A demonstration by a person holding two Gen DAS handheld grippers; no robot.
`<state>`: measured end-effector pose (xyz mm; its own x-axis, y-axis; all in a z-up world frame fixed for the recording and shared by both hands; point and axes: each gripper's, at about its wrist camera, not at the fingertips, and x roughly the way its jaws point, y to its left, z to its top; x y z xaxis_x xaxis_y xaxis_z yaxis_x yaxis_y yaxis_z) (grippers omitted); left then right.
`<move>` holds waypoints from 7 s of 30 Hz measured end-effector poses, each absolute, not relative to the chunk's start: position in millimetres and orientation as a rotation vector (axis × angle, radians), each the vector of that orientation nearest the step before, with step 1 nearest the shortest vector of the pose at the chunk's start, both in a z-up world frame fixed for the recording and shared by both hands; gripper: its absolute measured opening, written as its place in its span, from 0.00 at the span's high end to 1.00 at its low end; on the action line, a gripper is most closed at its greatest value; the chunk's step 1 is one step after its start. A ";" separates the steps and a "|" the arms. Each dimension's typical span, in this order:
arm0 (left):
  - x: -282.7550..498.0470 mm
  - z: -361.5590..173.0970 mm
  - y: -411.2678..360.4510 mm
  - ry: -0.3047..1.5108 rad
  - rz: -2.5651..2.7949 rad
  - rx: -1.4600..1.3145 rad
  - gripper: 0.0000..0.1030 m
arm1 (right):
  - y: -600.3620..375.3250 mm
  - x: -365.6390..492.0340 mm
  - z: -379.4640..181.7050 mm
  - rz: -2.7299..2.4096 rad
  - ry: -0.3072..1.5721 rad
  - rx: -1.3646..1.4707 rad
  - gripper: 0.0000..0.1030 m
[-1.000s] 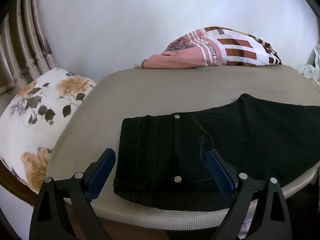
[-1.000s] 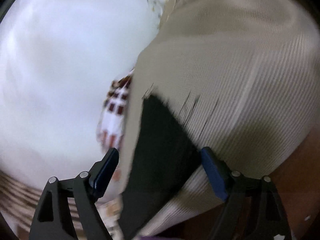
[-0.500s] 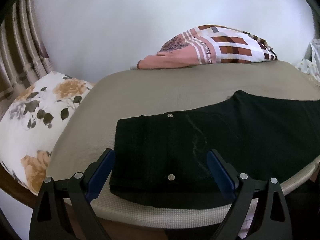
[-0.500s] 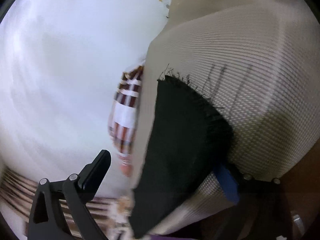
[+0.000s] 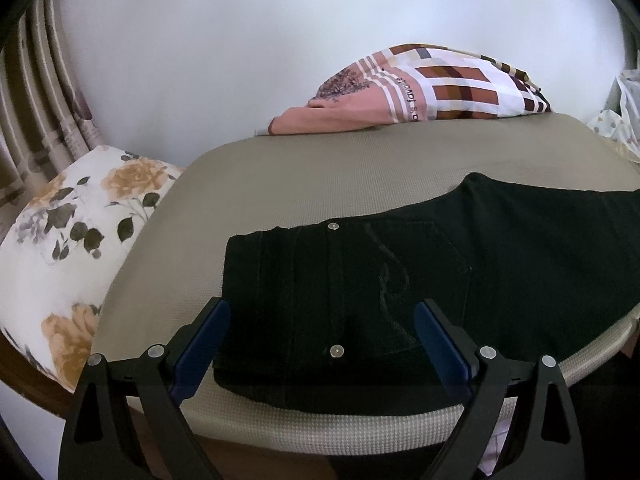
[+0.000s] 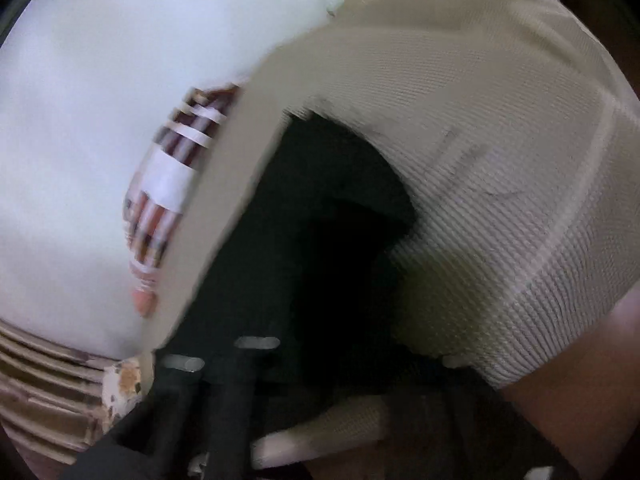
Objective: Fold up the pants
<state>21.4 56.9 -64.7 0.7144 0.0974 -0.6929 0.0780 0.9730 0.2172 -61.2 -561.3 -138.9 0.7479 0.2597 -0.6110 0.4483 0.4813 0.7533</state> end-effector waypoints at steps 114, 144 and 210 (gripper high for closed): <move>30.0 -48.3 124.8 0.854 0.097 -0.046 0.07 | -210.6 52.0 -123.2 0.846 1.064 0.935 0.36; 30.3 -46.4 135.1 0.850 0.205 -0.030 0.07 | -199.0 46.7 -115.9 0.813 1.030 0.802 0.35; 68.0 -149.8 223.9 1.101 -0.483 -0.951 0.06 | -202.0 46.7 -115.5 0.810 1.026 0.787 0.34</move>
<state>68.0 223.9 -149.8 0.4085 -0.7432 -0.5298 -0.1137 0.5346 -0.8375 46.7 -202.0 -115.5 0.2987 0.8618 -0.4101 -0.1991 0.4765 0.8563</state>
